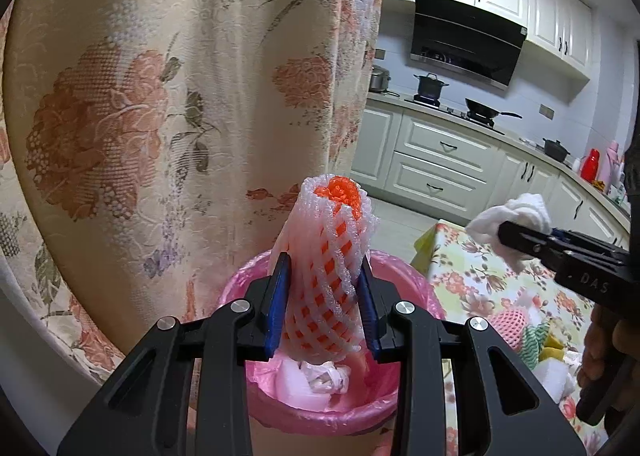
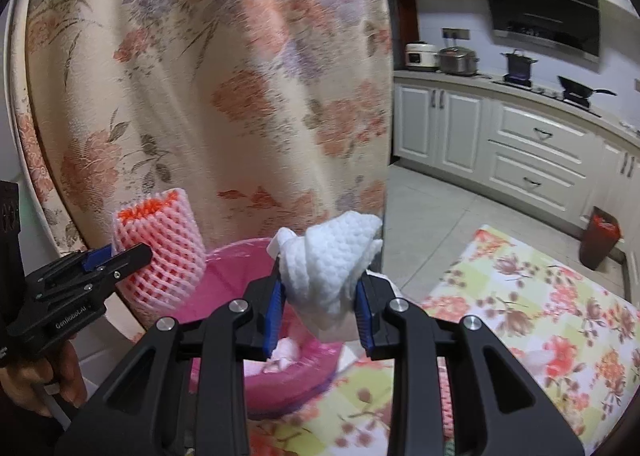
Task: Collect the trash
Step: 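Open the left tool over the wastebasket while the right tool drops the tissue in, then move both tools back over the table toward the remaining trash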
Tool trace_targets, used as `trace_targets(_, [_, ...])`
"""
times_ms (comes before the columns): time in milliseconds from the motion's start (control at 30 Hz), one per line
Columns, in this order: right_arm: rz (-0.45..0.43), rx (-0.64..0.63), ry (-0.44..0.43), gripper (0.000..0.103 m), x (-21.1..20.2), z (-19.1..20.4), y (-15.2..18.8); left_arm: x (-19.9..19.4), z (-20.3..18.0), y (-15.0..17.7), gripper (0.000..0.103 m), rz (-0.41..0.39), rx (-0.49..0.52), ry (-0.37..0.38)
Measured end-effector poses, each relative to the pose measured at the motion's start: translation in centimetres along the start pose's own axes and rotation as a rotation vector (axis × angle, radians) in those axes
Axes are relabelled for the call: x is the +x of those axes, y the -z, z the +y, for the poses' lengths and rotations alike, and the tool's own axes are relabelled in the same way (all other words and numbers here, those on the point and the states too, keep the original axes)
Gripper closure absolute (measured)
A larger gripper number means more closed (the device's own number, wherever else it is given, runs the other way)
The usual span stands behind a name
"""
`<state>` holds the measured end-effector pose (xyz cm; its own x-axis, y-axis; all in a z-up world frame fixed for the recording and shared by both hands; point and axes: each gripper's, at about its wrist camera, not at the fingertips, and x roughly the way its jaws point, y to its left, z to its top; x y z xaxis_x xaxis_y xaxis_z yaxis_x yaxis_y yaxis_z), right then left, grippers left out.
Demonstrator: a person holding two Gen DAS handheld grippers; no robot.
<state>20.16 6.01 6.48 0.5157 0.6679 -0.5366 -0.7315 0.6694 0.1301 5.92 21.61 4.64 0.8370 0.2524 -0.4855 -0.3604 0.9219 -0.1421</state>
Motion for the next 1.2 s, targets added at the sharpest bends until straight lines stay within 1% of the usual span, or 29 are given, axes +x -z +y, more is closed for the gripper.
trace_targets(167, [0.027,-0.012,-0.045,0.069,2.1,1.2,-0.5,0.0,0.4,0.0,0.071,-0.003,-0.007,-0.012])
trace_targets(233, [0.031,-0.026,-0.067,0.059,2.9,1.8,-0.7,-0.2,0.5,0.1,0.071,-0.002,-0.014,-0.013])
trace_targets(267, [0.033,-0.032,-0.07,0.056,3.1,2.0,-0.7,-0.2,0.6,0.1,0.071,-0.003,-0.02,-0.014])
trace_targets(300, [0.035,-0.038,-0.074,0.049,3.3,2.1,-0.8,-0.1,0.8,0.0,0.071,-0.002,-0.027,-0.018])
trace_targets(400, [0.043,-0.046,-0.072,0.043,3.8,2.2,-0.7,0.0,1.3,0.1,0.069,0.007,-0.039,-0.025])
trace_targets(433, [0.043,-0.044,-0.069,0.042,3.8,2.1,-0.6,0.0,1.4,0.2,0.066,0.009,-0.042,-0.026])
trace_targets(500, [0.038,-0.043,-0.053,0.041,3.5,1.8,-0.5,0.1,1.4,0.2,0.058,0.01,-0.04,-0.027])
trace_targets(567, [0.031,-0.029,-0.039,0.041,3.0,1.1,-0.3,0.0,1.2,0.3,0.036,0.007,-0.038,-0.018])
trace_targets(600, [0.028,-0.022,-0.033,0.041,2.7,0.7,-0.2,-0.1,1.1,0.3,0.033,0.004,-0.035,-0.014])
trace_targets(833, [0.001,0.011,0.037,0.041,-0.5,-2.2,1.1,-0.4,-0.3,0.1,0.031,0.002,-0.018,0.006])
trace_targets(900, [-0.009,0.028,0.057,0.041,-1.7,-3.2,1.4,-0.6,-1.0,0.3,0.028,0.001,-0.007,0.016])
trace_targets(1200, [-0.033,0.069,0.182,0.039,-7.2,-7.9,4.3,-0.9,-4.4,1.3,0.025,0.01,0.035,0.07])
